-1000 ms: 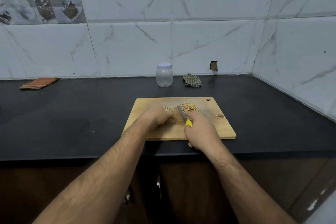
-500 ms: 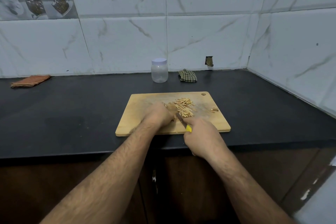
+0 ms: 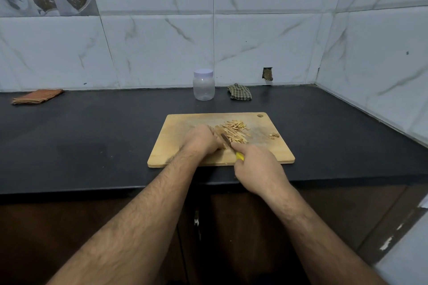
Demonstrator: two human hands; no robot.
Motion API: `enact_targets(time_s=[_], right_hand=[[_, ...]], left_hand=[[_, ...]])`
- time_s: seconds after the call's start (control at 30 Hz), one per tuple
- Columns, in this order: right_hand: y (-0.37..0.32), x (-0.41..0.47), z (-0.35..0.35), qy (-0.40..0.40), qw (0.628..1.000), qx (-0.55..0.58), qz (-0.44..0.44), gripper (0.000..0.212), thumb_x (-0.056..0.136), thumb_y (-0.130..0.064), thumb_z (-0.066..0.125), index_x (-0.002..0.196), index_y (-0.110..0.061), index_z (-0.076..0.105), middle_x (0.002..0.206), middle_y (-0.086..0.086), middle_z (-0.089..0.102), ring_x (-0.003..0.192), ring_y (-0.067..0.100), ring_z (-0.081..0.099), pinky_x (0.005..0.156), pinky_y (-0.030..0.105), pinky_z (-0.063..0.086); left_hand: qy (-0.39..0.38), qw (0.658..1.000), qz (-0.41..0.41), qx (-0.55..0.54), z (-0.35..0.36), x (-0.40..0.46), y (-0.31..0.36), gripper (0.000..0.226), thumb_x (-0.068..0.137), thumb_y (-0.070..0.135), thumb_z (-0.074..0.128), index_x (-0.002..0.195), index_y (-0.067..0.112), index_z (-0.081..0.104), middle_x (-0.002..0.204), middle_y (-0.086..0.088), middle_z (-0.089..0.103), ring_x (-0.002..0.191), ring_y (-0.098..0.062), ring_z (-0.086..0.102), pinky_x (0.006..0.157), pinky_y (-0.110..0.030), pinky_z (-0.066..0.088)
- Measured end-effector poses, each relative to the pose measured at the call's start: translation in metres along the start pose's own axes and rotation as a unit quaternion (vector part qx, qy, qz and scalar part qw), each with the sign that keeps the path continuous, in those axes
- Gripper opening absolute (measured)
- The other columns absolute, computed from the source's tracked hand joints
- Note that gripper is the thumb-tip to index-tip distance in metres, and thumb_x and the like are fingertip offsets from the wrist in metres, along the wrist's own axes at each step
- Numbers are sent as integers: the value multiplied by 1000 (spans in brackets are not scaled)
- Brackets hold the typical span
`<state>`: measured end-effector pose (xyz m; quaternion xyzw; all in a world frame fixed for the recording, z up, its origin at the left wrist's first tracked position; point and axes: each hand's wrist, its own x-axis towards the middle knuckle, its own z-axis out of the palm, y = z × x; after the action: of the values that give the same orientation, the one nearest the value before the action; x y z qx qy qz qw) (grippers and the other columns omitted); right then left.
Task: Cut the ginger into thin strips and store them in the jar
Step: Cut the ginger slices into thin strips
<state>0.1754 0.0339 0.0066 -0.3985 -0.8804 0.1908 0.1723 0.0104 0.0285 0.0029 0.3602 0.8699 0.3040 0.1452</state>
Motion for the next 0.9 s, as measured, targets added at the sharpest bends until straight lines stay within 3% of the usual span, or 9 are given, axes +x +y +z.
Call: enact_targets(time_s=[0.23,0.37,0.57,0.7,0.9], right_hand=[[-4,-2,2,-8,1000,-7,-5,54,93,-15,48,144,-33,49,131,-2,61,114,22,57,91,39,53],[-7,-2,4,-8,1000,-13,-2,55,93,-15,48,145,-31,47,130,0,62,115,23,57,92,38,53],[-14,-1,7,-18,1000,-26,0,52,92,-9,50,141,-26,52,129,3,62,116,23,57,95,36,51],[-15,1,8,-21,1000,-11,12,54,92,-10,51,144,-26,50,136,2,58,121,22,54,99,34,49],[-20,2,6,-29,999,-34,9,50,92,-9,51,140,-25,54,130,5,61,116,24,57,96,34,50]], left_hand=[[6,1000,11,-9,-1,-4,0,14,81,28,71,70,22,64,74,8,64,75,-14,58,63,-25,43],[16,1000,15,-9,0,-4,-2,9,81,30,70,76,22,69,82,7,69,84,-15,64,68,-26,48],[21,1000,13,-9,0,-6,0,16,80,29,70,67,23,64,83,7,69,87,-17,65,73,-27,50],[15,1000,8,-13,-2,-7,0,17,80,27,71,66,22,62,80,8,66,90,-18,64,73,-26,49],[1,1000,0,-17,-3,-10,4,22,81,25,70,63,20,59,71,8,60,99,-23,65,75,-28,47]])
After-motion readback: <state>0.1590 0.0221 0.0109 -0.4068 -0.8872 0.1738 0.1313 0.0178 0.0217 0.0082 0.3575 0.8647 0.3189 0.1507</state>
